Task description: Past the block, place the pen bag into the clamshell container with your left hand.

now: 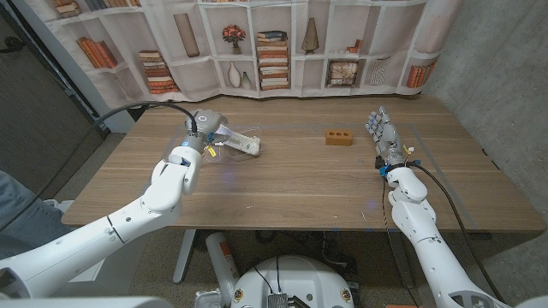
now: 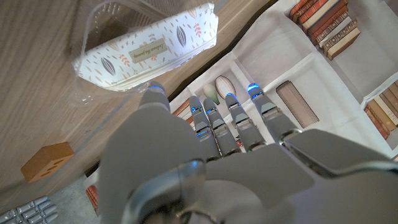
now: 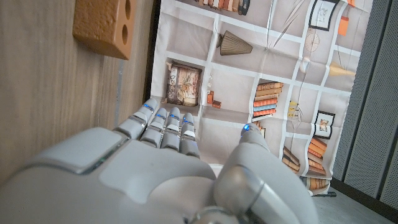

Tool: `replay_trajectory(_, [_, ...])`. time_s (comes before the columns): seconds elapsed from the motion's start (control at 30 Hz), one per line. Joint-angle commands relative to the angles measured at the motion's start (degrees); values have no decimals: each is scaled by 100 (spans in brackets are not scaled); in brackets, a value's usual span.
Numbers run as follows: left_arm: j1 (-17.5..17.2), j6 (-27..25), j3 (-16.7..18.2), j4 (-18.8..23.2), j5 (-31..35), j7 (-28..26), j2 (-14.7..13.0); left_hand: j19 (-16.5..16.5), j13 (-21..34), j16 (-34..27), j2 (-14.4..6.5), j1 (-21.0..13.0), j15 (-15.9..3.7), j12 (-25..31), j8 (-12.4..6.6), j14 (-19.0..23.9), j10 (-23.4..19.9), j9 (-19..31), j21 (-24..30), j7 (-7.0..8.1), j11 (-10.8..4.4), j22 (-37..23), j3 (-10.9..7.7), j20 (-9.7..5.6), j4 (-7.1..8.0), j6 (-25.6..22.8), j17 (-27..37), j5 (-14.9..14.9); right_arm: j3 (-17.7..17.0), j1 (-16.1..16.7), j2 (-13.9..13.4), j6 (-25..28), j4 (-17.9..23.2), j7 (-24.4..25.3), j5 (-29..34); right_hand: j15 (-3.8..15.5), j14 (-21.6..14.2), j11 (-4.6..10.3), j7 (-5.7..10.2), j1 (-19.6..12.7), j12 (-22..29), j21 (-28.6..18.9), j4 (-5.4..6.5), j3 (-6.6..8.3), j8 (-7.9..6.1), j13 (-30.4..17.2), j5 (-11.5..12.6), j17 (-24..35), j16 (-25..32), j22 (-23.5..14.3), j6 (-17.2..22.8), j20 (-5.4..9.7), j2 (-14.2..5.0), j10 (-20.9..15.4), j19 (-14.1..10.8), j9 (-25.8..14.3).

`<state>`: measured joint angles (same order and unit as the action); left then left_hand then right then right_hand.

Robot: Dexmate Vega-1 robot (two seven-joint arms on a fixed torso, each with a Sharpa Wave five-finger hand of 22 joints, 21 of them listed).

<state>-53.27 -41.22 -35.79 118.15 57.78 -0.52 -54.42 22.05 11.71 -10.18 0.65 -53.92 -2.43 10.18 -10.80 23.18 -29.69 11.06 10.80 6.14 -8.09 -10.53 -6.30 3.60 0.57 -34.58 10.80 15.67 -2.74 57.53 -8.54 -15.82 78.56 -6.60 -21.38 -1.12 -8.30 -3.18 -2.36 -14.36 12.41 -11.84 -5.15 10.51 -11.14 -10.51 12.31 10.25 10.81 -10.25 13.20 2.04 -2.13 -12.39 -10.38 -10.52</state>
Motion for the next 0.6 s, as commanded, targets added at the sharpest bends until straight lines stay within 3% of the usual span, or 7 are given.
replay_trajectory(0.03, [-202,-12,314,159,-645,-438,-52,-66,16,-18,-44,101,-415,18,21,-79,119,31,19,-30,66,-16,-10,-55,86,110,24,40,23,20,-2,1,42,46,23,9,-36,-9,6,6,-21,9,-27,28,-9,-10,5,18,-15,-34,56,90,-55,-51,-54,-30])
replay_trajectory(0.23, [-269,28,474,216,-1021,-631,-65,-100,16,-28,-125,219,-360,32,22,-139,182,37,28,-55,152,-17,10,-70,177,209,31,51,36,11,-5,-3,52,64,34,7,-47,-11,-1,4,-19,7,-30,28,-8,-10,6,17,-12,-34,56,90,-57,-58,-64,-30])
replay_trajectory(0.37, [-315,114,589,228,-1280,-828,-62,-150,17,-54,-296,457,-308,58,11,-169,221,47,38,-83,188,-23,39,-46,361,293,44,47,38,-3,-9,3,51,79,38,13,-51,-3,0,2,-18,6,-32,28,-8,-10,6,17,-11,-34,56,87,-58,-63,-67,-30])
replay_trajectory(0.6, [-263,19,634,218,-1509,-1018,60,-193,16,-66,-395,586,-292,74,-3,-180,232,50,38,-92,221,-25,54,-11,463,315,48,38,43,-38,-17,11,42,98,48,14,-61,-14,3,1,-16,7,-35,27,-8,-10,5,17,-8,-35,57,89,-60,-70,-69,-30])
